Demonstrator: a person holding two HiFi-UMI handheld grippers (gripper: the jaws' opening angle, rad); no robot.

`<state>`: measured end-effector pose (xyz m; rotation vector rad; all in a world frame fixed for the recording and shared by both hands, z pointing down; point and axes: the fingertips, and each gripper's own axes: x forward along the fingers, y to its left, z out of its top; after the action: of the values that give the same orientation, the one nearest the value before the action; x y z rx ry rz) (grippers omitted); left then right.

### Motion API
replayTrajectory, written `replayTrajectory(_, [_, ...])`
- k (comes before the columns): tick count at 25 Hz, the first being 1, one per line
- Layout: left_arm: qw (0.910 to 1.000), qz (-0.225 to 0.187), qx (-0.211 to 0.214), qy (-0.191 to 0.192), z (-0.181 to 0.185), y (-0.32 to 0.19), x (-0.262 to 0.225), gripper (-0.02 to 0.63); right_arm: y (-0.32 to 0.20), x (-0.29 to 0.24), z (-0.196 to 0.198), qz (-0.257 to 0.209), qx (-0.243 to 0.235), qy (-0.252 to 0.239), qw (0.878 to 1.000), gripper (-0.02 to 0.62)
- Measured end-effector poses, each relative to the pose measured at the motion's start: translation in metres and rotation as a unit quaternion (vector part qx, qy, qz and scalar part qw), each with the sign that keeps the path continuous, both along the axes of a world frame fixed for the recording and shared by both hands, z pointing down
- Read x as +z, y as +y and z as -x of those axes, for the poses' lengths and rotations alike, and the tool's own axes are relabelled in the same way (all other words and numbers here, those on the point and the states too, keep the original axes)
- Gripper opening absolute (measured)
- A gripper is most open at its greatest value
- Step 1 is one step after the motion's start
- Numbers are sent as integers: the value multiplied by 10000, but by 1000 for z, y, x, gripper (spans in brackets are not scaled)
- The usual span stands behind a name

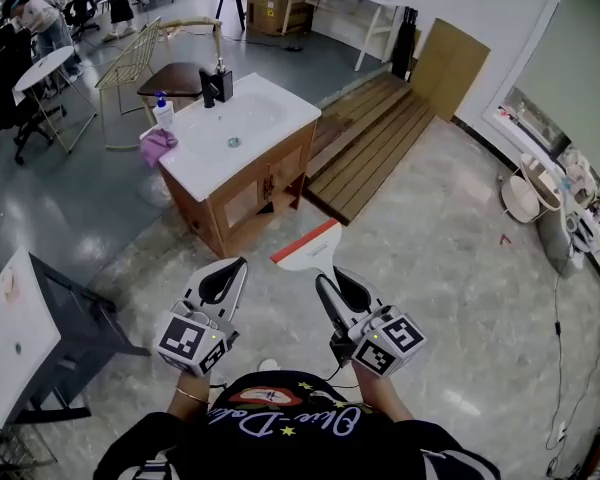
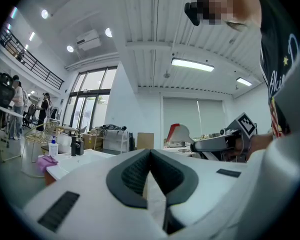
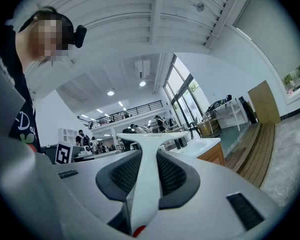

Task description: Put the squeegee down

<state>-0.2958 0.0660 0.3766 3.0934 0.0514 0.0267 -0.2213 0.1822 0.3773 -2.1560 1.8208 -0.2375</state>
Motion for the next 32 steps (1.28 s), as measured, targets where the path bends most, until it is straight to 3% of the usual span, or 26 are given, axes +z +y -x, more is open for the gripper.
replayTrajectory(13, [9996, -81, 41, -261, -7, -25, 13, 5, -30, 17, -9, -77, 8, -384, 9992, 108])
replayTrajectory(22, [9989, 6, -407, -248, -41, -39, 10, 6, -43, 20, -59, -111, -268, -525, 9982, 109])
replayTrajectory(32, [9980, 51, -518, -356, -101, -34, 15, 6, -43, 29, -124, -38, -401, -678, 9969, 109])
